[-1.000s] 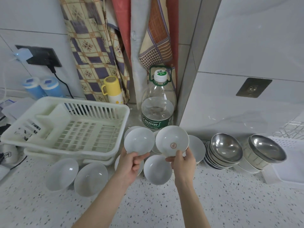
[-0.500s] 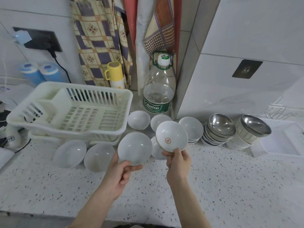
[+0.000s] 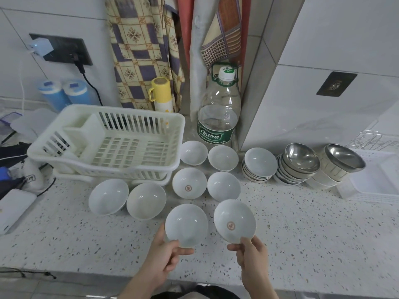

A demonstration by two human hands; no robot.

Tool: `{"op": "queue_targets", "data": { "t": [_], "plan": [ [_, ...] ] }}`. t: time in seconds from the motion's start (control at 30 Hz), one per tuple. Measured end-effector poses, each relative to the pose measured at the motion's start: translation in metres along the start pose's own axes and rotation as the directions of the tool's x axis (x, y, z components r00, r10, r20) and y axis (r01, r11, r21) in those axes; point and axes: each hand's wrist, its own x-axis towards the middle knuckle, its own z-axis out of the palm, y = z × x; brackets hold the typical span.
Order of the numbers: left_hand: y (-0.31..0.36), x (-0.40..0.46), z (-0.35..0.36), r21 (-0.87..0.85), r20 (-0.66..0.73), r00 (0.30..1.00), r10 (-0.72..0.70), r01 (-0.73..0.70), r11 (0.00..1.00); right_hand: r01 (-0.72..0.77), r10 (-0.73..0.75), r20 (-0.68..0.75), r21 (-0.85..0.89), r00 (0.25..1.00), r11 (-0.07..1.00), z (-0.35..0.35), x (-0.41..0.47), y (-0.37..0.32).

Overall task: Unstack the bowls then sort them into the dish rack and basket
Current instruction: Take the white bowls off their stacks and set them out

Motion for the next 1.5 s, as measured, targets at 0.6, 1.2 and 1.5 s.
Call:
{"op": "queue_targets", "data": {
  "t": [0.6,1.2,1.5],
  "plan": [
    [-0.002,0.025,-0.001,-0.013,-0.002,1.0,-0.022,0.022,1.0,-0.11,0.118,0.072,-0.105,0.99,0.988,0.0,0.022,0.018],
    [-0.009,0.026,0.002,0.049,-0.018,1.0,0.015,-0.014,0.999,-0.078,0.096,0.125,-0.144,0.987,0.987,0.001,0.024,0.026],
    [-0.012,0.023,0.003,0.091,-0.069,0.997,0.045,-0.039,0.995,-0.057,0.084,0.143,-0.185,0.986,0.981,0.001,0.023,0.025]
  ]
}}
